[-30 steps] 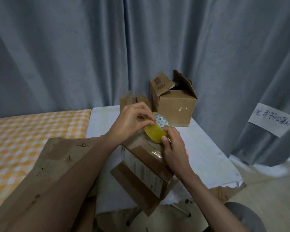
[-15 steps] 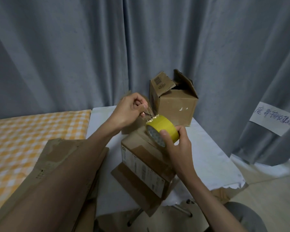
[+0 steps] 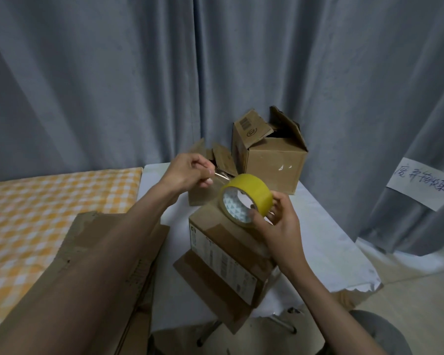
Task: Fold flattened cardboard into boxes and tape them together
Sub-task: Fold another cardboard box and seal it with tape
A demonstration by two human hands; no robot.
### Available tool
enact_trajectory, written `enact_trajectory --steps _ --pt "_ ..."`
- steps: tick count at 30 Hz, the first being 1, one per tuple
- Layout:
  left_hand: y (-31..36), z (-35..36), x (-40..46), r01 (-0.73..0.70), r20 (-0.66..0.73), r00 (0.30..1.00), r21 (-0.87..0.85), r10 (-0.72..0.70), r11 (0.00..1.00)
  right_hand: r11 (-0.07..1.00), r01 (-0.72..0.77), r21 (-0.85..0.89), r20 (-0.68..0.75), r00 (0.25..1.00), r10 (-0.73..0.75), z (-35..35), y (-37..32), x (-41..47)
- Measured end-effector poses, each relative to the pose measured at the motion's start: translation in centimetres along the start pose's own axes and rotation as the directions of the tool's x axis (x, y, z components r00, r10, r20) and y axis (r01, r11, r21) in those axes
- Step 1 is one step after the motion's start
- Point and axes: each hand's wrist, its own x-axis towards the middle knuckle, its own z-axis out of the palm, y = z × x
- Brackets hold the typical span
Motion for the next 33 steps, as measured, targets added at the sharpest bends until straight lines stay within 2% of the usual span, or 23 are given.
enact_trajectory --steps 5,11,14,19,23,26,33 --pt "-1.5 0.3 0.0 0.074 0.056 0.996 0.01 -0.075 0.997 0.99 0.039 0.134 0.0 0.999 -0.04 -0.6 -0.1 -0.2" --pt "-3.3 0.5 0.4 0.137 0.109 0.985 0.01 -0.138 0.99 0.995 0.061 0.076 0.027 0.998 -0.063 -0.1 -0.7 -0.3" --pt "-3.9 0.3 1.0 0.111 0.121 0.986 0.054 -0.117 0.992 0.997 0.043 0.061 0.059 0.997 -0.047 0.1 -1.0 -0.2" --pt "-4.2 -0.5 1.7 0.13 0.153 0.977 0.107 -0.145 0.986 0.999 0.022 0.044 0.154 0.988 -0.028 0.1 -1.2 0.1" --pt "-4.6 -0.4 1.9 0.16 0.154 0.973 0.082 -0.171 0.984 1.0 -0.007 0.003 0.224 0.974 0.006 -0.1 -0.5 0.3" --pt "-5.0 -0.5 2.1 0.151 0.147 0.976 0.091 -0.163 0.984 0.998 -0.048 0.046 0.259 0.965 0.034 0.1 -0.3 0.4" --pt "-6.3 -0.1 1.6 0.151 0.176 0.968 0.147 -0.176 0.978 0.995 -0.003 0.099 0.257 0.966 -0.023 0.0 -0.1 0.4"
